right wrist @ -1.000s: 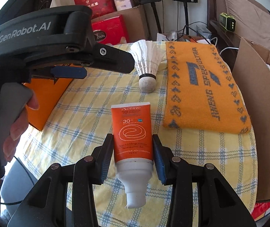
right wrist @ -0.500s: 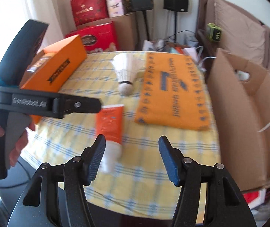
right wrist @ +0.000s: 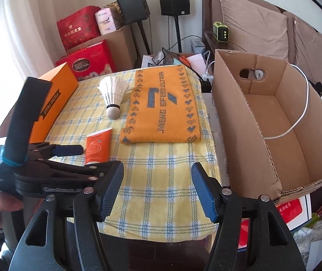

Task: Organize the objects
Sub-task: 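Grasp the orange sunscreen tube with the left tool, then carry the sunscreen tube with the left tool while the right tool grasps the white shuttlecock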

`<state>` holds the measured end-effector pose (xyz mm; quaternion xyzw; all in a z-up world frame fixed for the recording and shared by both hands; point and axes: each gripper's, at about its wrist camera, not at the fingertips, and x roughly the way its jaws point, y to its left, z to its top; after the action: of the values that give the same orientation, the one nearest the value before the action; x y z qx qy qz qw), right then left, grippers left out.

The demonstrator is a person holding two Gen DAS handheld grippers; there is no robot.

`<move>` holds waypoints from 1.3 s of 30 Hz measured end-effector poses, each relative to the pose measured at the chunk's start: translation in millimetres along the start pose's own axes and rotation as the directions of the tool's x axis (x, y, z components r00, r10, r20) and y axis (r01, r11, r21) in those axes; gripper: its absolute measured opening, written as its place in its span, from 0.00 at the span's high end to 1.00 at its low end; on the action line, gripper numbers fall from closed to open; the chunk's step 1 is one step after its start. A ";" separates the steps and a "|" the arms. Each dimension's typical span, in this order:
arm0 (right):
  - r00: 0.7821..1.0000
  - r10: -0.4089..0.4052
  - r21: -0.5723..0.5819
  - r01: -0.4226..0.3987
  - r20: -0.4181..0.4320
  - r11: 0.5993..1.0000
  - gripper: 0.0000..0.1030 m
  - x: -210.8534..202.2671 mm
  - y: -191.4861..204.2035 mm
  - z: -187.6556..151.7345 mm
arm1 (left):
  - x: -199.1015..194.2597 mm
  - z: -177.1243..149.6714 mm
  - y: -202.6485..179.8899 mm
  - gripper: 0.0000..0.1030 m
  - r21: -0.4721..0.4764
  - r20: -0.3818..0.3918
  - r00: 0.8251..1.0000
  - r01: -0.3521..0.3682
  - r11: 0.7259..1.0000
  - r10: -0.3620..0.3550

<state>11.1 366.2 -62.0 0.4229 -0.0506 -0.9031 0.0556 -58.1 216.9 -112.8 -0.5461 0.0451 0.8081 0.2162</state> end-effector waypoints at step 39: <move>0.996 0.090 0.022 -0.090 0.003 0.996 0.39 21.9 27.6 35.6 | -46.5 8.4 41.6 0.63 0.062 0.132 0.990 0.043 0.997 -0.051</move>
<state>-28.6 337.4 -52.1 0.4199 -0.0796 -0.8994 0.0914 -67.5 168.1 -74.3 -0.4852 0.0416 0.8358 0.2536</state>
